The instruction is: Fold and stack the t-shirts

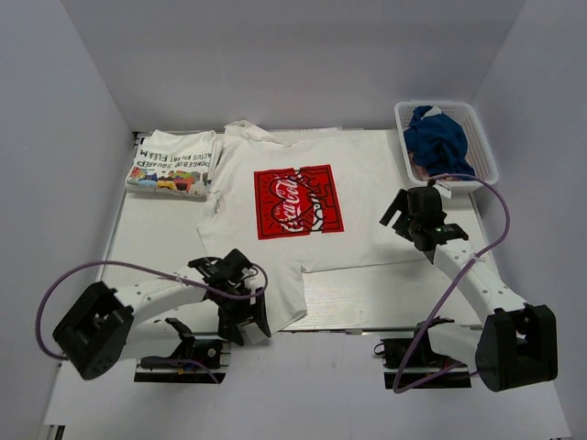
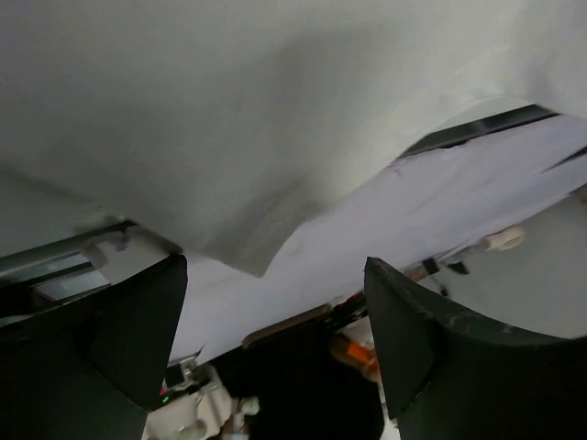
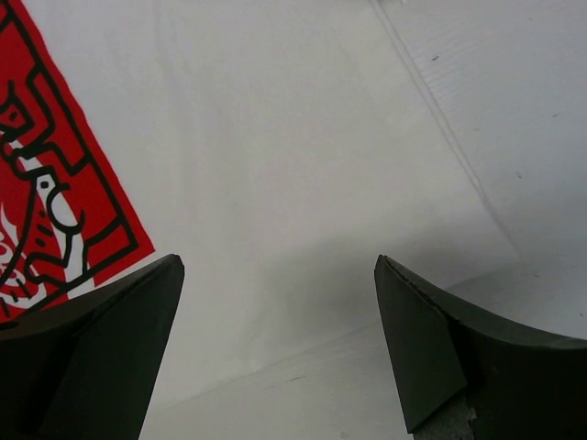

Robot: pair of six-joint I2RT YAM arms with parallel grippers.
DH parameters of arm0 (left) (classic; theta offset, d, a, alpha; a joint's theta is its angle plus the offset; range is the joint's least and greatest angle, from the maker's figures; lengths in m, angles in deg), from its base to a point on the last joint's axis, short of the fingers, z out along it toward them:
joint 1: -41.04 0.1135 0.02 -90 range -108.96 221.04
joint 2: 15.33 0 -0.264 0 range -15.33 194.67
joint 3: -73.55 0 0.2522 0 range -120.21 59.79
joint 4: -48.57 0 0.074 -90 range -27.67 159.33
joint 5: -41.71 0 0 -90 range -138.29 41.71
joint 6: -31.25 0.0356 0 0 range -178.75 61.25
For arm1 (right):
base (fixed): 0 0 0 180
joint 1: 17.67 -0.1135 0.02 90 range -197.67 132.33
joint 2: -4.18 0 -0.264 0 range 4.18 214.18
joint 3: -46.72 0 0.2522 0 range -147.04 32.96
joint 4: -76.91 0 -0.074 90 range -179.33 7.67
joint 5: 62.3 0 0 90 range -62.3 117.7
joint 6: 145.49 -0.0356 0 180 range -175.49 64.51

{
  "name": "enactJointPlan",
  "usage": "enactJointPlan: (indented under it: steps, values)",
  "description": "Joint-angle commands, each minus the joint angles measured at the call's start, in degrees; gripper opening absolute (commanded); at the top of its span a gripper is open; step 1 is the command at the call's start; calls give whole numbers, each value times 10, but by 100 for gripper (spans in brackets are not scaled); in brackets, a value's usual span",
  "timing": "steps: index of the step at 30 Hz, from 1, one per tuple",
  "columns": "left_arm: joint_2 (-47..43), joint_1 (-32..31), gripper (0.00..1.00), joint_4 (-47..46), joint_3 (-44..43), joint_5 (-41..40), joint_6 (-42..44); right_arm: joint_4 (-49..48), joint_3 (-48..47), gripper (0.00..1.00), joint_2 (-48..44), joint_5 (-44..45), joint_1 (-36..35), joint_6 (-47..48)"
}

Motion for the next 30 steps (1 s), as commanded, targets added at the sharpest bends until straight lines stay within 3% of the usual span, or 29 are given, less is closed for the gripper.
enactJointPlan:
  steps: [1, 3, 7, 9, 12, 23, 30]
  values:
    - [53, -45, 87, -42, -36, -6, -5, 14, 12, 90, -5, 25, 20, -8]
    - [79, -51, 81, -42, -59, -25, -5, 14, 15, 90, -7, 24, 18, -7]
    - [109, -62, 50, -42, -82, -73, 1, 21, 22, 90, -9, 28, 26, 4]
    - [109, -62, 42, -48, -88, -83, -5, 29, 25, 90, -9, 27, 33, 8]
    - [115, -62, 0, -35, -102, -101, -5, 42, 35, 90, -14, 39, 40, 10]
    - [38, -62, 0, -24, -123, -106, 2, 45, 111, 90, -36, 47, 83, -12]
    - [46, -49, 0, -18, -178, -161, 24, -25, 120, 77, 19, 9, 96, -24]
